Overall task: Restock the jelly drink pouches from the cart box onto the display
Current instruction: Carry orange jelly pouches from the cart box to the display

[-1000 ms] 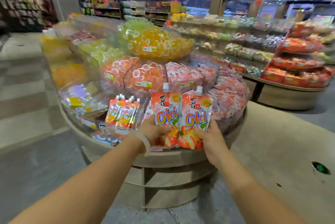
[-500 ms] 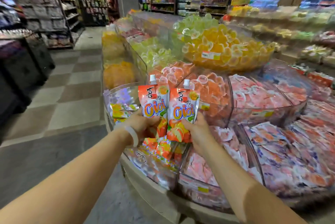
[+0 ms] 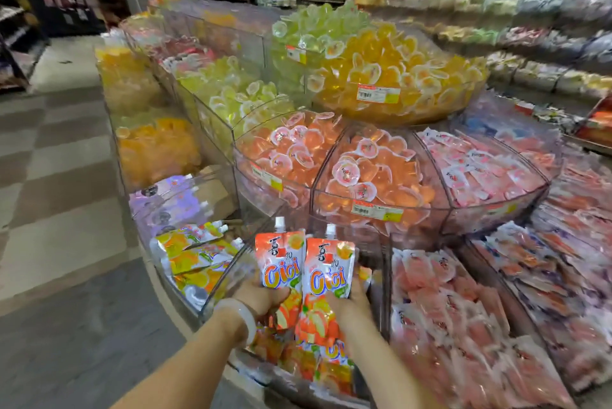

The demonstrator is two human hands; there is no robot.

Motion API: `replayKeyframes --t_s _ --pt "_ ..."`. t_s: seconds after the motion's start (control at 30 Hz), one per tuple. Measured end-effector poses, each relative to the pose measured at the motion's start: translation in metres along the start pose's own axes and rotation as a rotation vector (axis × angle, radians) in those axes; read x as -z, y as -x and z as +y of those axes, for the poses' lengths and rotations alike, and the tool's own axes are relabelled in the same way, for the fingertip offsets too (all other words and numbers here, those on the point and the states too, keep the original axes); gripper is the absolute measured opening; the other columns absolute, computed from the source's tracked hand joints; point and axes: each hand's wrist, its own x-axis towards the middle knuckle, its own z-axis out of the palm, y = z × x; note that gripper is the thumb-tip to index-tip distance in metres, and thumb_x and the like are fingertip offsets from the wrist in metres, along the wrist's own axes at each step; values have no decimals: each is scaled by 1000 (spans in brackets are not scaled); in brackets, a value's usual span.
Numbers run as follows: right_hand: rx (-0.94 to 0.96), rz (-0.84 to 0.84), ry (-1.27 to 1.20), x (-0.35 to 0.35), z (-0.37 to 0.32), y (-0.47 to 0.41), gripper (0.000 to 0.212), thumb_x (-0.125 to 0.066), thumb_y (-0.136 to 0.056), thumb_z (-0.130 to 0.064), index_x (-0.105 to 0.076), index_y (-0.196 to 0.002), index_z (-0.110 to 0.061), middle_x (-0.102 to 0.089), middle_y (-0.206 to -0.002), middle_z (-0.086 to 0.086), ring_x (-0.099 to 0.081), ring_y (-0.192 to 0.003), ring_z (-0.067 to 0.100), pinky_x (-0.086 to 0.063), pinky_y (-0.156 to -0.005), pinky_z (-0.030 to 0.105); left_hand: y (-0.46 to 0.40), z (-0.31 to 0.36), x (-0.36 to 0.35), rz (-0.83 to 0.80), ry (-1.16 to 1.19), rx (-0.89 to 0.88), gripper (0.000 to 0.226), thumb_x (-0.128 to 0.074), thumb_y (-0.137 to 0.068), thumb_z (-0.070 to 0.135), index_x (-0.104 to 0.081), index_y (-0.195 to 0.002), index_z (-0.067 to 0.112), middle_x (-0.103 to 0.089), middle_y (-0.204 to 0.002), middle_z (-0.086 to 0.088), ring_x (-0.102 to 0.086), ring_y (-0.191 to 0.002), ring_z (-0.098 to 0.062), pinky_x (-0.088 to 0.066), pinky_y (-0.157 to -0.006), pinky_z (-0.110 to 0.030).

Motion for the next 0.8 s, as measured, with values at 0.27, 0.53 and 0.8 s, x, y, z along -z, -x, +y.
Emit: replayKeyframes --t_s 0.27,0.53,0.8 --pt "-147 325 -47 -17 38 -6 17 -58 -86 1 -58 -100 -9 -61 -84 7 -50 -67 15 -39 -58 25 -58 -22 -4 -215 -334 -16 44 -67 -82 -1 -54 -124 0 -64 -108 -9 -50 -97 -12 -41 -65 -14" --pt "-246 381 217 -9 48 -17 23 -53 -90 -6 -51 -112 0 -55 -85 6 -45 -64 14 -41 -56 30 -71 -30 -15 -267 -649 10 46 -74 -76 13 -42 -109 5 -63 -110 -12 -60 -102 -25 -48 -90 -31" --pt "-211 253 741 -20 35 5 88 -71 -78 -28 -18 -145 -4 -33 -142 16 -41 -129 31 -39 -105 35 -36 -10 -2 -240 -1147 -209 106 -69 -80 16 11 -149 20 -6 -151 -19 -36 -134 -34 -38 -104 -37"
